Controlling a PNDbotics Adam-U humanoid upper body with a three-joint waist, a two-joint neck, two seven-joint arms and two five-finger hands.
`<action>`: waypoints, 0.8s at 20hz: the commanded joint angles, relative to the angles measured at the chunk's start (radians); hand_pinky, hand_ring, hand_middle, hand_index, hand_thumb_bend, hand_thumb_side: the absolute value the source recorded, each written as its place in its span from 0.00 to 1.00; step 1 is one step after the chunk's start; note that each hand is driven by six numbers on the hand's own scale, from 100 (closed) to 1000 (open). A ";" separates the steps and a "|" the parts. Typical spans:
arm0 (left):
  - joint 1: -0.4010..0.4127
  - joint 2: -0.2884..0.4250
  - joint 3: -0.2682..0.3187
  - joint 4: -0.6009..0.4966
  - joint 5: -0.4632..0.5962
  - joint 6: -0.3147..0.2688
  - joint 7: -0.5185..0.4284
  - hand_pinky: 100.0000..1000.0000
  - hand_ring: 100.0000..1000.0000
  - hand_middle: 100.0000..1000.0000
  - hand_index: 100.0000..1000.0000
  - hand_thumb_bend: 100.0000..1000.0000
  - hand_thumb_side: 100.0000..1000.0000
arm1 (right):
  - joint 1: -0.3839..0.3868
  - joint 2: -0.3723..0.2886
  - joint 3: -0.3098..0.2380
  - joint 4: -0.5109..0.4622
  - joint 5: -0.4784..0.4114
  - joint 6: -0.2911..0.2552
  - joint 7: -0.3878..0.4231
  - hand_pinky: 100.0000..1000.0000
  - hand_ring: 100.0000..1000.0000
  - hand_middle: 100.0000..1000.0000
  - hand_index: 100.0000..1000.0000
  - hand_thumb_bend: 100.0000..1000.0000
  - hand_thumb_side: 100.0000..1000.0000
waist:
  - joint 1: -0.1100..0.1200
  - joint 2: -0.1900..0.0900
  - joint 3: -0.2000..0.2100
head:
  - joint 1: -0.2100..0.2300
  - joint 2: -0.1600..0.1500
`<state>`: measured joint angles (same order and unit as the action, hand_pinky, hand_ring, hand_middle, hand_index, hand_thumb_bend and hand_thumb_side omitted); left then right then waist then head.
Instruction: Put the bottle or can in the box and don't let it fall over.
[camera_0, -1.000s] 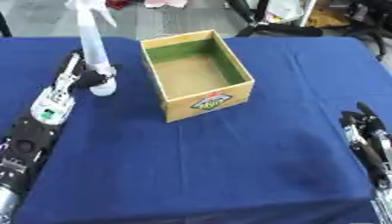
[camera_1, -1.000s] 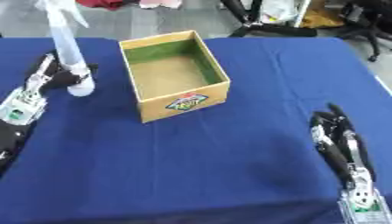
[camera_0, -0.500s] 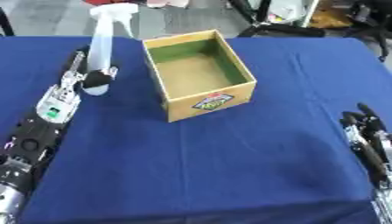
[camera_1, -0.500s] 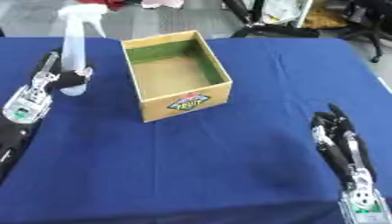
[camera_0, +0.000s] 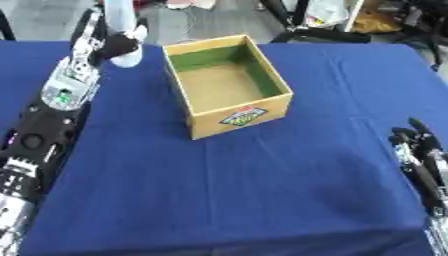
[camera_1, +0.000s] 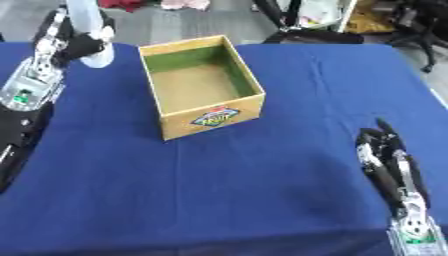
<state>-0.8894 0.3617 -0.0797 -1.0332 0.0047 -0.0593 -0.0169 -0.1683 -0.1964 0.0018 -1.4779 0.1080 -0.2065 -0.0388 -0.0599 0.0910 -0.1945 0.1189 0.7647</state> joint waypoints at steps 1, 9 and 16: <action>-0.043 -0.040 -0.033 -0.021 -0.007 -0.001 -0.039 0.78 0.72 0.80 0.38 0.00 0.00 | -0.016 -0.007 0.005 -0.008 -0.006 -0.003 0.010 0.85 0.80 0.77 0.98 0.05 0.59 | -0.005 -0.019 -0.010 | 0.012 0.005; -0.026 -0.132 -0.073 0.051 -0.079 -0.015 -0.132 0.80 0.76 0.85 0.55 0.12 0.15 | -0.019 -0.002 0.009 -0.005 -0.011 -0.006 0.016 0.85 0.80 0.77 0.98 0.05 0.60 | -0.016 -0.014 -0.033 | 0.016 0.005; 0.008 -0.119 -0.100 0.033 -0.218 -0.069 -0.226 0.86 0.83 0.93 1.00 1.00 0.95 | -0.018 -0.003 0.006 -0.004 -0.012 -0.008 0.015 0.85 0.80 0.77 0.98 0.05 0.60 | -0.015 -0.012 -0.029 | 0.006 0.005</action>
<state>-0.8642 0.2217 -0.1754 -0.9764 -0.1882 -0.1207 -0.2319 -0.1753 -0.1885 0.0130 -1.4720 0.1024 -0.2112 -0.0264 -0.0760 0.0890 -0.2225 0.1286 0.7647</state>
